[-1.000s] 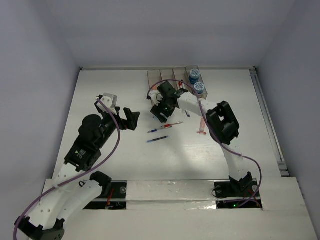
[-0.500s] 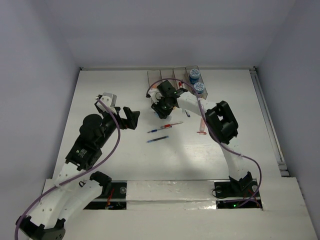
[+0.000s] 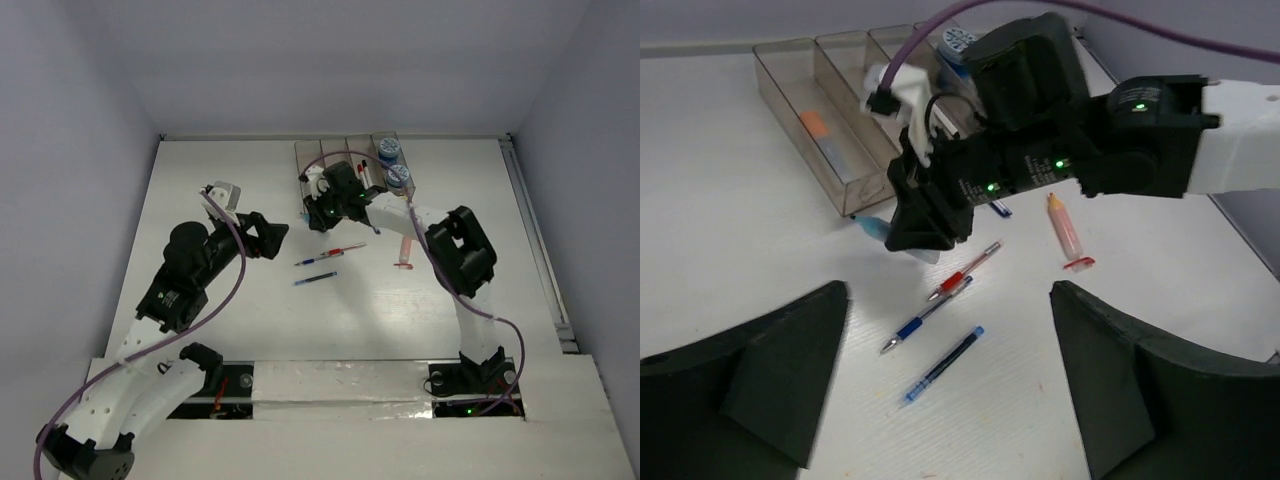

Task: Sort the stationery into containers
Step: Pick up the pen from the center of the board.

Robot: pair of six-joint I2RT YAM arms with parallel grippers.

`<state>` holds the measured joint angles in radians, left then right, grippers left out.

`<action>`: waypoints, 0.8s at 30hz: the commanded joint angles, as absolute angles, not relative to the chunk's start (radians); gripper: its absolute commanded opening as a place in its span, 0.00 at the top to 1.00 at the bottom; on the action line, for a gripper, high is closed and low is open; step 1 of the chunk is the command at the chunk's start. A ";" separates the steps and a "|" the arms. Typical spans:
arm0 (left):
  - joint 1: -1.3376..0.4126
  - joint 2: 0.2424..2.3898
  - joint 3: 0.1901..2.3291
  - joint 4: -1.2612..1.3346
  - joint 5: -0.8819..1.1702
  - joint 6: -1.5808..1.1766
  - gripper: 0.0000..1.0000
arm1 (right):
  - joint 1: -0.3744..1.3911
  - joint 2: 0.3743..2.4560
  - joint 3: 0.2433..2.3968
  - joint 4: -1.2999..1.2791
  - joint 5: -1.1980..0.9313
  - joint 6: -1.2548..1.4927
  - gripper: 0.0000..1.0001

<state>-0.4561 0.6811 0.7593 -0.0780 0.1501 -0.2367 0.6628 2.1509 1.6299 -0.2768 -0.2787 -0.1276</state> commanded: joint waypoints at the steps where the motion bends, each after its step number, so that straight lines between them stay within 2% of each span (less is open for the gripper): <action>1: -0.449 0.709 0.756 -0.008 0.222 -0.282 0.23 | 0.670 1.953 1.557 -0.019 -0.295 0.056 1.00; 4: -0.449 0.738 0.750 0.008 0.238 -0.346 0.39 | 0.670 1.830 1.445 0.102 -0.266 0.193 1.00; 12: -0.449 0.828 0.669 0.200 0.256 -0.561 0.52 | 0.680 1.664 1.264 0.255 -0.247 0.469 1.00; 23: -0.525 0.948 0.647 0.411 0.164 -0.623 0.55 | 0.709 1.554 1.172 0.359 -0.248 0.572 1.00; 24: -0.537 0.969 0.649 0.423 0.152 -0.617 0.58 | 0.718 1.546 1.170 0.360 -0.247 0.572 1.00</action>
